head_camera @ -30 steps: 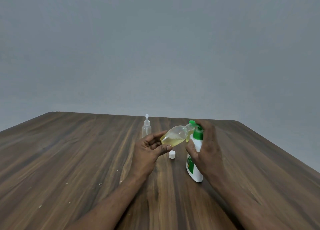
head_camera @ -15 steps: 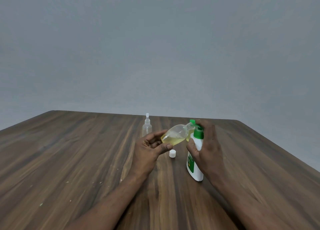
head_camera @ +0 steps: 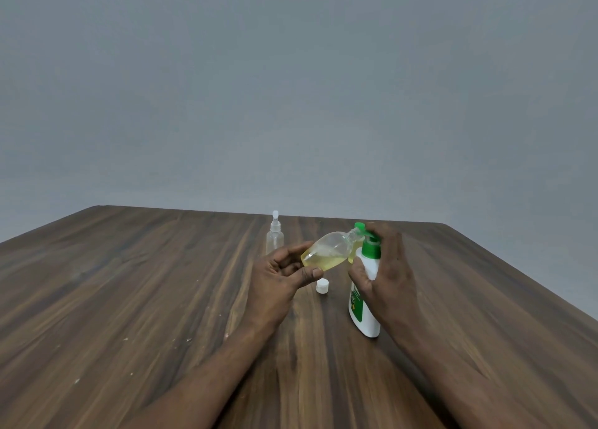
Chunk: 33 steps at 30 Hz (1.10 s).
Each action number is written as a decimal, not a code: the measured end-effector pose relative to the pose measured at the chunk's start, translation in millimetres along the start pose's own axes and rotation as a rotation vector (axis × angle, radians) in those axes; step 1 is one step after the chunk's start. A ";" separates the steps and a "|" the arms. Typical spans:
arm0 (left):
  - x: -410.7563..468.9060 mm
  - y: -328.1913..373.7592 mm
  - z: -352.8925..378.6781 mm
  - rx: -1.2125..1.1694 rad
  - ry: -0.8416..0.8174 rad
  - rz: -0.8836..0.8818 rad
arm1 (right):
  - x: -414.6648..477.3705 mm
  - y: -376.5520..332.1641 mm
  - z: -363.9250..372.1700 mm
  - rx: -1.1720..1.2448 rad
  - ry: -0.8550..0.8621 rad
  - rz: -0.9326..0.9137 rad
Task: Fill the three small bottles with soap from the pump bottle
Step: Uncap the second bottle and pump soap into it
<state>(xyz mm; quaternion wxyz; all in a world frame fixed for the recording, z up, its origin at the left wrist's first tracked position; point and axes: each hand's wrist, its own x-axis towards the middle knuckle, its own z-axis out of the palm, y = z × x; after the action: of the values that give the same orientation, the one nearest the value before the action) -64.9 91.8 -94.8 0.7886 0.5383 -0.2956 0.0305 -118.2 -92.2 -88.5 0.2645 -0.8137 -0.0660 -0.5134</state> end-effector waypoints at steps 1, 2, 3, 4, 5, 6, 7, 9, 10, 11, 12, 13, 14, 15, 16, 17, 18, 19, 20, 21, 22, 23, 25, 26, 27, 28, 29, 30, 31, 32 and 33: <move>0.0 0.0 -0.1 0.002 0.000 0.001 | 0.3 0.2 0.3 0.002 -0.002 0.002; 0.1 0.1 -0.3 0.002 0.000 0.001 | 0.3 0.1 0.2 0.005 -0.005 0.005; 0.0 0.1 -0.5 0.002 -0.001 0.002 | 0.5 0.2 0.3 0.008 -0.004 0.007; 0.0 0.2 -0.6 0.001 -0.001 0.001 | 0.3 -0.1 0.3 0.011 -0.004 0.007; -0.1 0.4 -0.5 -0.001 -0.001 -0.001 | 0.2 -0.3 0.2 0.014 -0.002 0.004; -0.3 0.9 -0.4 -0.004 -0.002 -0.001 | 0.0 -0.7 -0.1 0.018 -0.001 0.001; -0.4 1.0 -0.2 -0.005 -0.002 -0.001 | 0.0 -0.8 -0.3 0.021 0.000 -0.005; -0.4 1.5 -0.1 -0.005 0.000 -0.001 | -0.3 -1.2 -0.7 0.018 0.003 -0.009; -0.3 1.5 -0.2 -0.005 0.000 -0.001 | -0.4 -1.4 -0.9 0.016 0.005 -0.007; -0.1 1.2 -0.5 -0.006 -0.001 0.000 | -0.1 -1.3 -0.5 0.014 0.007 -0.005; 0.1 0.9 -0.8 -0.005 0.000 0.000 | -0.1 -1.3 -0.5 0.011 0.007 -0.004; 0.2 0.6 -1.0 -0.005 0.000 -0.002 | 0.2 -1.2 -0.2 0.007 0.006 -0.003; 0.2 0.5 -0.9 -0.005 0.000 -0.003 | 0.3 -1.1 -0.1 0.006 0.003 -0.002; 0.3 0.1 -0.9 -0.005 0.001 -0.004 | 0.5 -0.6 0.1 0.007 0.001 -0.003; 0.3 -0.1 -0.7 -0.004 0.001 -0.006 | 0.7 -0.2 0.3 0.007 -0.001 -0.003; 0.3 -0.3 -0.5 -0.003 0.000 -0.008 | 0.7 0.4 0.3 0.008 -0.002 -0.003; 0.2 -0.2 -0.7 -0.003 0.000 -0.008 | 0.6 0.5 0.3 0.007 -0.003 -0.002; 0.1 -0.2 -0.7 0.000 -0.001 -0.006 | 0.4 0.9 0.4 0.006 -0.004 -0.001; -0.2 0.0 -1.0 0.003 -0.001 -0.004 | 0.1 0.7 0.3 0.004 -0.005 -0.001; -0.3 0.0 -1.1 0.005 0.000 -0.003 | 0.0 0.7 0.2 0.003 -0.004 -0.002; -0.6 0.2 -0.9 0.006 0.000 -0.002 | -0.1 0.5 0.1 0.002 -0.003 -0.002; -0.8 0.5 -0.7 0.006 0.002 -0.002 | 0.1 0.3 0.3 0.003 -0.001 -0.001; -0.7 0.9 0.0 0.004 0.003 -0.004 | 0.2 -0.4 0.2 0.003 0.002 0.002; -0.6 1.2 0.2 0.004 0.002 -0.003 | 0.2 -0.7 0.3 0.001 0.003 0.001; -0.4 1.4 0.3 0.005 0.002 -0.002 | 0.2 -0.6 0.2 0.000 0.003 0.000; -0.4 1.4 0.2 0.004 0.002 -0.001 | -0.1 -0.9 0.2 -0.001 0.002 0.001; -0.4 1.3 0.1 0.003 0.002 0.000 | -0.4 -0.9 0.2 -0.001 0.003 0.002; -0.5 1.2 -0.2 0.001 0.003 0.000 | -0.7 -1.2 0.0 -0.001 0.003 0.004; -0.6 1.1 -0.2 -0.002 0.003 -0.001 | -0.6 -1.3 0.0 0.002 0.003 0.006; -0.8 1.1 -0.1 -0.003 0.002 -0.001 | -0.7 -1.4 -0.3 0.006 0.001 0.007; -1.0 1.2 0.0 -0.002 0.002 -0.001 | -0.5 -1.4 -0.3 0.011 -0.002 0.007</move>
<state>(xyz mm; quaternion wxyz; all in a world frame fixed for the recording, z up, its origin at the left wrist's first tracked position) -66.2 92.5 -94.3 0.7895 0.5376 -0.2945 0.0303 -119.2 -91.0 -88.4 0.2707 -0.8130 -0.0664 -0.5113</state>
